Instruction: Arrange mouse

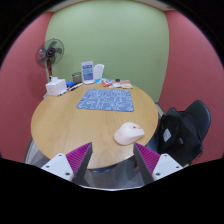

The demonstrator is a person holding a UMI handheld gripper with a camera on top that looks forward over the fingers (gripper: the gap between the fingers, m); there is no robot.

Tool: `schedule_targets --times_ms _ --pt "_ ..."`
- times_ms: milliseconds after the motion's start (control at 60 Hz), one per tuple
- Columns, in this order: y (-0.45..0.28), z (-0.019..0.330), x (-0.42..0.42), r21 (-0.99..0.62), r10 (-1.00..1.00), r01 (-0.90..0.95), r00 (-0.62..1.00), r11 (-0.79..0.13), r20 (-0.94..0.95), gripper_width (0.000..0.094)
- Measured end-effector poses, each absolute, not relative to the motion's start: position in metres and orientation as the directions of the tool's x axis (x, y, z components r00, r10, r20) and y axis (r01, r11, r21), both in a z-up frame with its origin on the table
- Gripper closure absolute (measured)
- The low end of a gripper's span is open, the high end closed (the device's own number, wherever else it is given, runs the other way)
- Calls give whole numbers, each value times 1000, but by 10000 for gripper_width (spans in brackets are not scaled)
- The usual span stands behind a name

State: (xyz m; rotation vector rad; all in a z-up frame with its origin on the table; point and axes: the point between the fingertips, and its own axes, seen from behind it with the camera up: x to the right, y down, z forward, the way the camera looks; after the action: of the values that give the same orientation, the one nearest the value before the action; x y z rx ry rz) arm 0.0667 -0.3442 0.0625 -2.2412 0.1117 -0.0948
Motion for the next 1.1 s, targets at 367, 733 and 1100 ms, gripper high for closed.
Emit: schedule_targets --times_ms 367,733,1100 --pt "-263 3 128 -757 -175 -164 982 -632 -66 101" --pt "-208 -11 132 -757 -161 -92 987 -647 18 416" --pt "-214 21 122 -730 -178 -98 983 -676 33 560"
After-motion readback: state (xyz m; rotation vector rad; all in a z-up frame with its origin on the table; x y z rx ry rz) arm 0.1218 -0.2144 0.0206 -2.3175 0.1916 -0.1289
